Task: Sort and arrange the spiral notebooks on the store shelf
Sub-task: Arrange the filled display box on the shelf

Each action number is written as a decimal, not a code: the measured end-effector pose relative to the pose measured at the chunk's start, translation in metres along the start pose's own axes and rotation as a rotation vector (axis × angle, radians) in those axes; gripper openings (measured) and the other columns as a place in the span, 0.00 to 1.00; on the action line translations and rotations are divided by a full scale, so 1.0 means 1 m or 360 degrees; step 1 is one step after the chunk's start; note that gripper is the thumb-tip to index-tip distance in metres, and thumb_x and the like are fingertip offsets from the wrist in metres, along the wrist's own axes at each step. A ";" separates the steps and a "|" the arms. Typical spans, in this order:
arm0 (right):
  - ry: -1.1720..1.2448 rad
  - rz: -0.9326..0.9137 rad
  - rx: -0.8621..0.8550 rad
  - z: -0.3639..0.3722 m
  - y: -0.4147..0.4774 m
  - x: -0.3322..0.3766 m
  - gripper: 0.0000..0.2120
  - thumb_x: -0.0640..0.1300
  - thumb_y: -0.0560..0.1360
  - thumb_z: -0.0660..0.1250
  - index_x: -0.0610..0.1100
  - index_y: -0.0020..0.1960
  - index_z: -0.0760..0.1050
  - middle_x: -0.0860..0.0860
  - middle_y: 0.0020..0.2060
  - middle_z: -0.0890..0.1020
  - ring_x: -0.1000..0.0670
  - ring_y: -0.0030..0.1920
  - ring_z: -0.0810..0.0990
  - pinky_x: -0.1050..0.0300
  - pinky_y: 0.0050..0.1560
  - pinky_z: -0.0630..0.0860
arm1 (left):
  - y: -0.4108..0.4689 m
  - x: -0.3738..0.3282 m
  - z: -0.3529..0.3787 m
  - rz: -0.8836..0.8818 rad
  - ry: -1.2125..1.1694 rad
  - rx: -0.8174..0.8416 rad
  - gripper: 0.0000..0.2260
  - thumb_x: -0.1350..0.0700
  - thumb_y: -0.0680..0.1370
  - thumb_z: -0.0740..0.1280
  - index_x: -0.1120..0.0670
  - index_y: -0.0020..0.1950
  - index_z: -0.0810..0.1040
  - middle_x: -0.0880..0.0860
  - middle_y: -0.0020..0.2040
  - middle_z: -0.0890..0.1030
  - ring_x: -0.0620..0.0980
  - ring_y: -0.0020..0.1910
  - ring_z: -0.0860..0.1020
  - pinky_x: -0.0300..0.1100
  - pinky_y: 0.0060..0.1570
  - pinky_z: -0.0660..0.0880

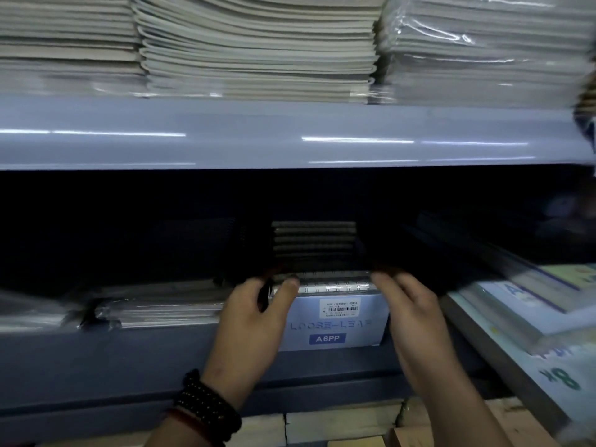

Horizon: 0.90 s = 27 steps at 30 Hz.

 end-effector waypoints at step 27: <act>-0.0078 -0.0257 0.0345 -0.011 -0.011 0.009 0.10 0.40 0.74 0.71 0.48 0.55 0.81 0.52 0.49 0.87 0.53 0.52 0.85 0.62 0.49 0.81 | 0.006 -0.007 -0.022 0.0535 0.0700 0.0097 0.14 0.38 0.73 0.70 0.48 0.44 0.82 0.45 0.41 0.82 0.41 0.44 0.80 0.34 0.42 0.74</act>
Point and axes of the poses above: each hand's wrist, its own y-axis towards the middle knuckle, its own z-axis out of the palm, x = y × z, the point moved 3 cm from there along y, towards the middle knuckle
